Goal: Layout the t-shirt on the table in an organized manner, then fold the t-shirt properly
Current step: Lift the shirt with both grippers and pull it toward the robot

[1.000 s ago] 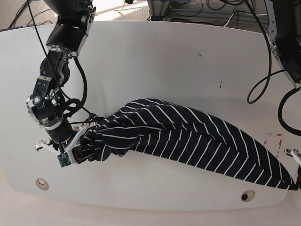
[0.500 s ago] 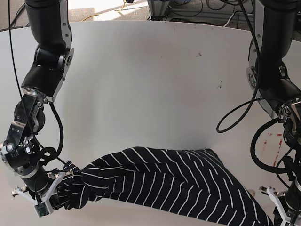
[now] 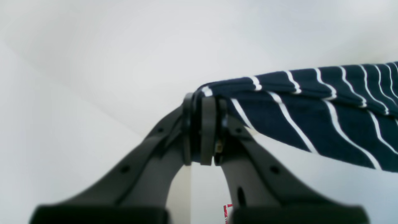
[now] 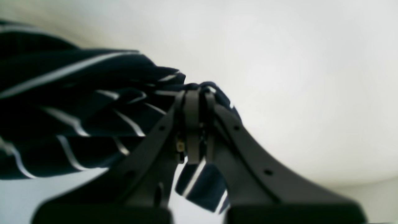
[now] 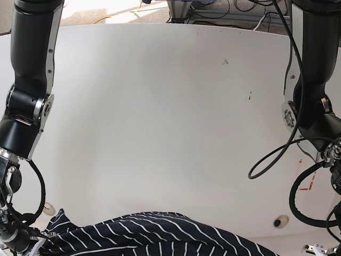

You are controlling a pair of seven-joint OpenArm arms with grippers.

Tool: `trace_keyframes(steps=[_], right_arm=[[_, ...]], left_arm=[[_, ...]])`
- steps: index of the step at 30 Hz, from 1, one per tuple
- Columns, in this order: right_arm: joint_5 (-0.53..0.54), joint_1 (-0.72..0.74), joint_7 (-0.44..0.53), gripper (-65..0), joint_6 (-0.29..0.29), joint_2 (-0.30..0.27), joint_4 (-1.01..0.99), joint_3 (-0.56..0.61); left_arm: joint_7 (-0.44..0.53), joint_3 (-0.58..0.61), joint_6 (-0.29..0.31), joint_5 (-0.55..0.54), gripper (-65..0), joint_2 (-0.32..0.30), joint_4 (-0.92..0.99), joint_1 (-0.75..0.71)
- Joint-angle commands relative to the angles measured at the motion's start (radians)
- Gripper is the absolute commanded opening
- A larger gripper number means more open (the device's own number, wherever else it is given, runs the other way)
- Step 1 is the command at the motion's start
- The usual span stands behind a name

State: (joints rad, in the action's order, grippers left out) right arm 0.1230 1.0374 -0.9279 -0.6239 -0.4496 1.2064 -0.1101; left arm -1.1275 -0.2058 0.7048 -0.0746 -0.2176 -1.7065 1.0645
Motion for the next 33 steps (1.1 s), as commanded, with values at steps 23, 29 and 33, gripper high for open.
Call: trace_keyframes(steps=[23,29,33], right_arm=[[0.01,-0.165,-0.118,-65.0,0.0,-0.053,0.191,-0.052],[0.01,-0.087,-0.164,-65.0,-0.001,-0.053,0.204,-0.05],[0.01,-0.038,-0.164,-65.0,-0.001,-0.053,0.198,-0.049]], left_arm=[[0.027,-0.05,-0.007,-0.006,-65.0,-0.119,0.053,0.105],[0.025,-0.048,-0.007,-0.004,-65.0,-0.116,0.058,0.151],[0.027,-0.031,-0.007,-0.004,-65.0,-0.101,0.059,0.178]])
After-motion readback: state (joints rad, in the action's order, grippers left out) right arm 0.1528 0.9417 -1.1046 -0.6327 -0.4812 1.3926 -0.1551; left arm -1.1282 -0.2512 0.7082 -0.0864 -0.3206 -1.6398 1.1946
